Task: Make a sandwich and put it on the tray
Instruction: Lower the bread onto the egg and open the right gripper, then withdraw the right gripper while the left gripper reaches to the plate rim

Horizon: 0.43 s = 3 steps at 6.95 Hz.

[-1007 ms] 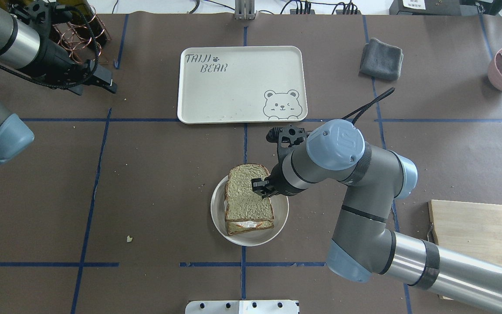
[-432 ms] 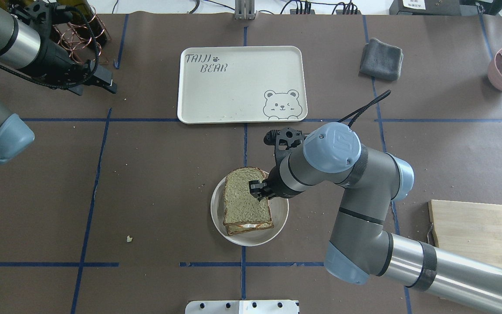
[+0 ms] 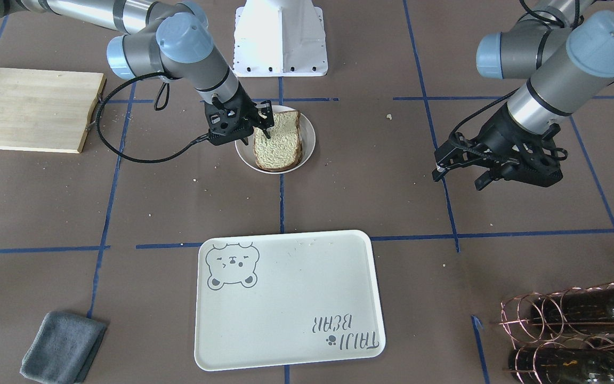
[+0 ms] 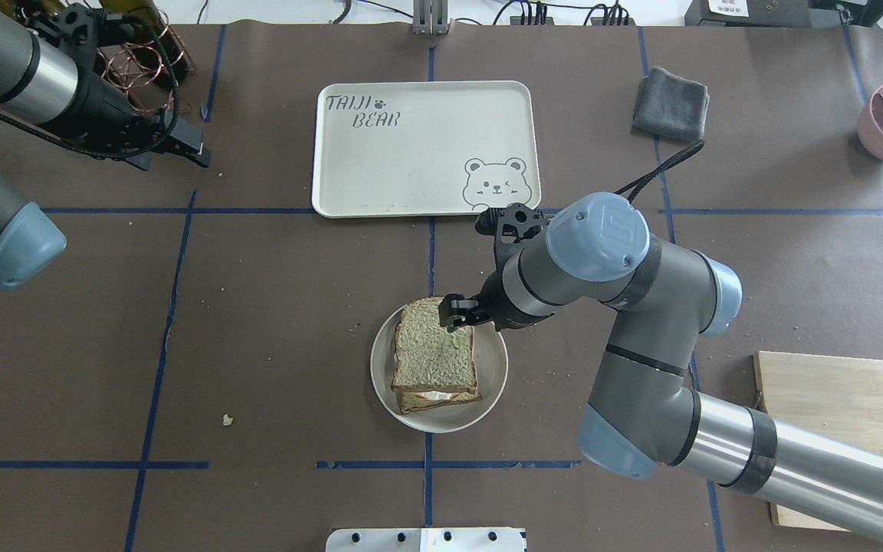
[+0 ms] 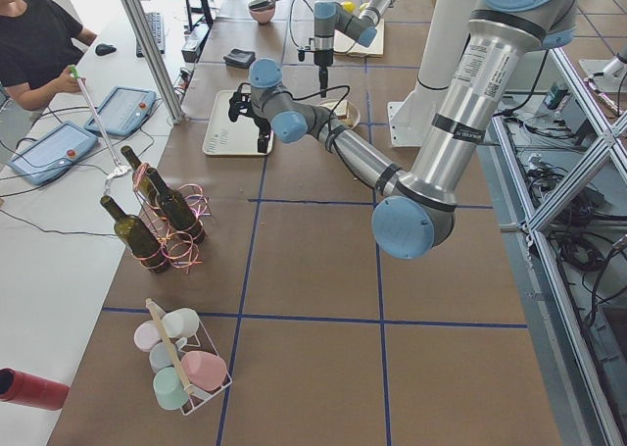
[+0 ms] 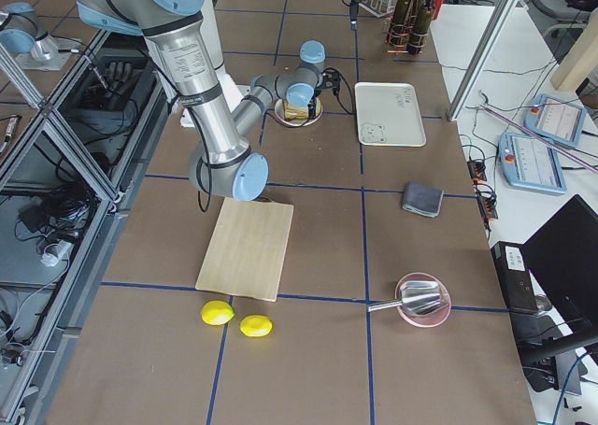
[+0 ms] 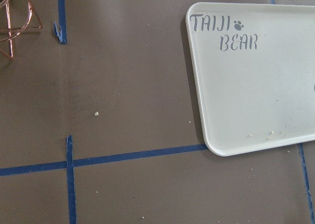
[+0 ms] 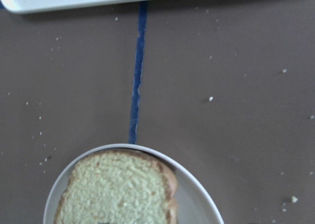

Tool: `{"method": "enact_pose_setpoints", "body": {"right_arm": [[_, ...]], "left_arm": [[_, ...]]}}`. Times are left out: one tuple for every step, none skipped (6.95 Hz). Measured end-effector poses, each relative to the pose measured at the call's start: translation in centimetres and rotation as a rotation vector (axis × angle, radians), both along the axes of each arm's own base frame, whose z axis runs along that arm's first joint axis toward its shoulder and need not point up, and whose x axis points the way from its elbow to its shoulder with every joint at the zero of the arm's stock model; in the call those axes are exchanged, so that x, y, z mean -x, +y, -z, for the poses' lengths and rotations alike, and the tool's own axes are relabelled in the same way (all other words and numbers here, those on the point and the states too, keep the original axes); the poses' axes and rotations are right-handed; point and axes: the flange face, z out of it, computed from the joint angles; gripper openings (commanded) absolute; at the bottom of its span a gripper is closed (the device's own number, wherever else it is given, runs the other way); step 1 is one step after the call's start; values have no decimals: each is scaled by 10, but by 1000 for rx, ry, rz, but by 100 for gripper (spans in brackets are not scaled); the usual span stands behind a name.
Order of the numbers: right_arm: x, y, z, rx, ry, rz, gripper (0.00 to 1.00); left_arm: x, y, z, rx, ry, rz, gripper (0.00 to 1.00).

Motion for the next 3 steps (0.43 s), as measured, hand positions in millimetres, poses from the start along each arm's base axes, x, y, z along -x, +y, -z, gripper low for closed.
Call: {"method": "enact_pose_setpoints", "body": {"right_arm": [[-27, -23, -3, 39, 30, -18, 100], [-58, -45, -9, 71, 71, -33, 100], [-91, -66, -19, 72, 123, -35, 100]], "left_arm": [[-30, 15, 15, 28, 5, 18, 99], [-68, 36, 29, 64, 9, 33, 95], [-106, 63, 39, 101, 12, 42, 83]]}}
